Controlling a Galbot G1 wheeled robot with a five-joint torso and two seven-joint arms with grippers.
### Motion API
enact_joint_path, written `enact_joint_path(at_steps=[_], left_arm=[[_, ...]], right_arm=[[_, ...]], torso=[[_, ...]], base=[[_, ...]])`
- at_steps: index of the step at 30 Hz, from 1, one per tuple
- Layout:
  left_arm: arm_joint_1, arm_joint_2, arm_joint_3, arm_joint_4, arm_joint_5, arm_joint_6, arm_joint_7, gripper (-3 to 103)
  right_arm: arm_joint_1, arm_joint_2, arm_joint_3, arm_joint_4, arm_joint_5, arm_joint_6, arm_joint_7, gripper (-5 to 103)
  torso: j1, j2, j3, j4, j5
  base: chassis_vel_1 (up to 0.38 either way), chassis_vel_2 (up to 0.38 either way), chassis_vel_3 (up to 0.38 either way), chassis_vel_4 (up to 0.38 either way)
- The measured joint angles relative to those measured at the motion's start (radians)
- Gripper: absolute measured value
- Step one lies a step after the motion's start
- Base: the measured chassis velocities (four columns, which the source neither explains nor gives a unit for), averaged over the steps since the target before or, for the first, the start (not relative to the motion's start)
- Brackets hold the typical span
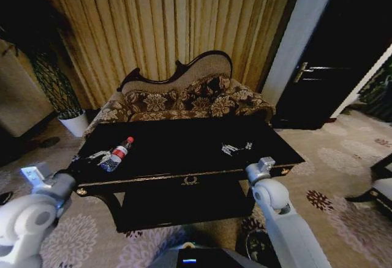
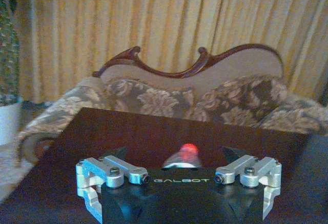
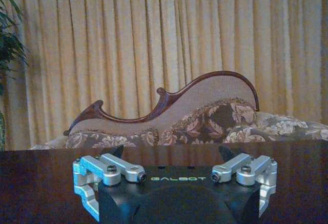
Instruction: Move to the front of the table and place the trash on the table into the trash bin.
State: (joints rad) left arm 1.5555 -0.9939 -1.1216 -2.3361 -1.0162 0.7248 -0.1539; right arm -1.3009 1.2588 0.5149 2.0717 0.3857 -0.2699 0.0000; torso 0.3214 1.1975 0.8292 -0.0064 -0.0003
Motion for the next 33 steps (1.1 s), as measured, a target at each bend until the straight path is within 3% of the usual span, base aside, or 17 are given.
enact_joint_path(at_steps=[6,14,17,24,33], left_arm=[[0.009,0.079,-0.047,0.044,-0.012,-0.001,-0.003,100],[-0.021,0.148,-0.012,0.116,-0.045,-0.006,0.015,100],[-0.047,0.153,0.018,0.147,-0.064,-0.008,0.045,100],[-0.05,0.132,0.056,0.154,-0.064,-0.009,0.051,100],[-0.056,0.109,0.114,0.166,0.007,-0.011,0.055,100]], right_arm=[[-0.007,0.029,-0.014,-0.029,-0.024,0.012,0.0,100],[-0.003,0.034,-0.023,-0.047,-0.035,0.017,0.0,100],[-0.002,0.032,-0.023,-0.05,-0.036,0.017,0.0,100],[-0.002,0.026,-0.018,-0.058,-0.038,0.023,0.0,100],[0.0,0.027,-0.02,-0.061,-0.053,0.033,0.0,100]], torso=[[0.0,0.0,0.0,0.0,0.0],[0.0,0.0,0.0,-0.0001,0.0],[0.0,0.0,0.0,-0.0004,0.0],[0.0,0.0,0.0,0.0001,0.0001],[0.0,0.0,0.0,-0.0002,0.0001]], base=[[0.0,0.0,0.0,0.0],[0.0,0.0,0.0,0.0],[0.0,0.0,0.0,0.0],[0.0,0.0,0.0,0.0],[0.0,0.0,0.0,0.0]])
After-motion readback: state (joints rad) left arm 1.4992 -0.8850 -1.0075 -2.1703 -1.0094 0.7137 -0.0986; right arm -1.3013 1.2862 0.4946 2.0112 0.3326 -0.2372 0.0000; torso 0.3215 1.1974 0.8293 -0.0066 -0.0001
